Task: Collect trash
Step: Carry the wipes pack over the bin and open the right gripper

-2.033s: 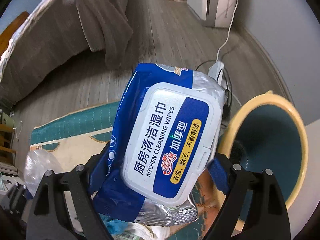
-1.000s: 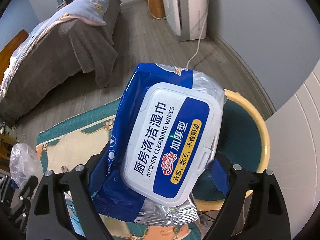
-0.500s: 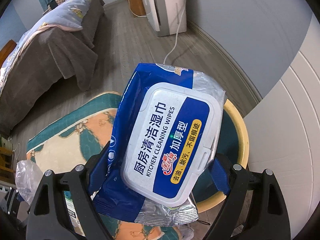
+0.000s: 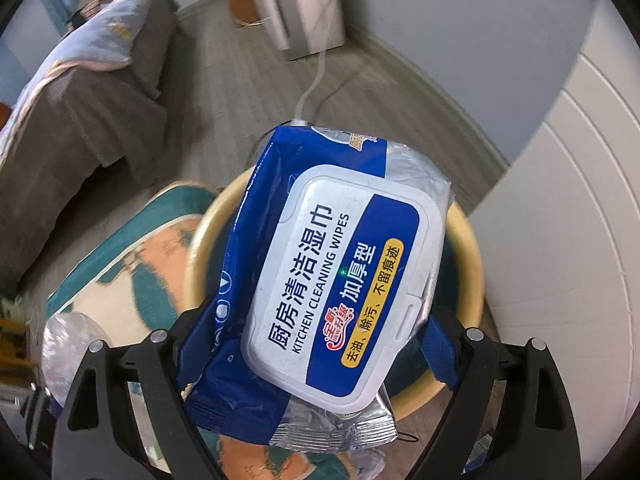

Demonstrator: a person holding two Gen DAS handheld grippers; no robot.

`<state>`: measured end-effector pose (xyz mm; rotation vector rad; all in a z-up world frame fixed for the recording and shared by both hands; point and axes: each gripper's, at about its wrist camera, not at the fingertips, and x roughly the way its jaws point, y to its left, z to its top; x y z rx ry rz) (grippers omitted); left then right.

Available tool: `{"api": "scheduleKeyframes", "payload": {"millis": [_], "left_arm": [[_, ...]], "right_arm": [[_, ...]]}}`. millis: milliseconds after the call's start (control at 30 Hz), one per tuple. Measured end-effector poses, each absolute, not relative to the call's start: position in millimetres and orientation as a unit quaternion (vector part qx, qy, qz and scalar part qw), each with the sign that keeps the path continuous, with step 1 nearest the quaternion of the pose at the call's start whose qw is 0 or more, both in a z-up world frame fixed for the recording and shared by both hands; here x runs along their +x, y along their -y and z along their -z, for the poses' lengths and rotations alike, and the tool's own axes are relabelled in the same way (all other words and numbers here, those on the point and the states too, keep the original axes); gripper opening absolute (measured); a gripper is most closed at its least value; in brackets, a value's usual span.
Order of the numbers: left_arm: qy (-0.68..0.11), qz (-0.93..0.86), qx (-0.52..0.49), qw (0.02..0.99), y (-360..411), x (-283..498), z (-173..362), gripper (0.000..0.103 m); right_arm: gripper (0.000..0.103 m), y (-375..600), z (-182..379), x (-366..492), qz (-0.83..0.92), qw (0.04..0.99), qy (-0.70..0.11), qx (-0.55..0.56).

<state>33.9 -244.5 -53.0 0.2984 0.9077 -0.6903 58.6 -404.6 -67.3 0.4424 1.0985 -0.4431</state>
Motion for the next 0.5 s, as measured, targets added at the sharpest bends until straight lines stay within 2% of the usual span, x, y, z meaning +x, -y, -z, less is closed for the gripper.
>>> {"api": "scheduleKeyframes", "payload": {"millis": [367, 400, 500], "left_arm": [[-0.431, 0.348, 0.163, 0.816, 312, 42, 72, 0.04], [-0.427, 0.349, 0.163, 0.818, 314, 44, 71, 0.044], [-0.401, 0.345, 0.164, 0.832, 315, 43, 67, 0.069]], "right_arm": [[0.087, 432, 74, 46, 0.264, 0.791, -0.492, 0.251], [0.087, 433, 73, 46, 0.262, 0.791, -0.488, 0.259], [0.093, 434, 70, 46, 0.252, 0.796, -0.483, 0.263]]}}
